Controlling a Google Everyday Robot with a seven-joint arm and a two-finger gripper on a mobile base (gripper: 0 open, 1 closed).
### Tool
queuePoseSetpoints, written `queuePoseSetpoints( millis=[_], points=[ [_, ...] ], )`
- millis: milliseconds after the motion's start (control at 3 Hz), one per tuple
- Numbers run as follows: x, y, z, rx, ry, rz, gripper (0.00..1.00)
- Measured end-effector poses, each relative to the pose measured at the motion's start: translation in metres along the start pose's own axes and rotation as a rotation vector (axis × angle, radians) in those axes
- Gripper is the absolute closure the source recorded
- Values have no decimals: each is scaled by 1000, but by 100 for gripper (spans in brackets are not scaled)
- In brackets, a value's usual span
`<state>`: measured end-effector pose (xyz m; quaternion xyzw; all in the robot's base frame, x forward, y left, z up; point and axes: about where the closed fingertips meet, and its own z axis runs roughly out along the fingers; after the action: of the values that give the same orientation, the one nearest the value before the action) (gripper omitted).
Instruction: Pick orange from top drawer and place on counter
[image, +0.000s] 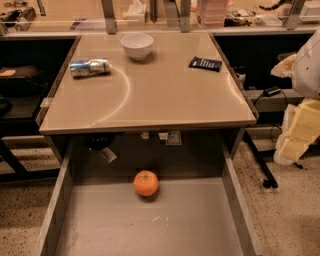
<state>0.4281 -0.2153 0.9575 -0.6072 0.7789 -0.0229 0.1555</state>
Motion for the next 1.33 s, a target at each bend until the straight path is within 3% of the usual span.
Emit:
queuePoseSetpoints(
  millis=[333, 667, 1000, 1333],
  points=[
    [6, 25, 44, -60, -27, -16, 0],
    [1, 52, 97, -119, -105, -59, 0],
    [-16, 66, 152, -158, -251, -115, 0],
    [-16, 66, 152, -158, -250, -115, 0]
  ],
)
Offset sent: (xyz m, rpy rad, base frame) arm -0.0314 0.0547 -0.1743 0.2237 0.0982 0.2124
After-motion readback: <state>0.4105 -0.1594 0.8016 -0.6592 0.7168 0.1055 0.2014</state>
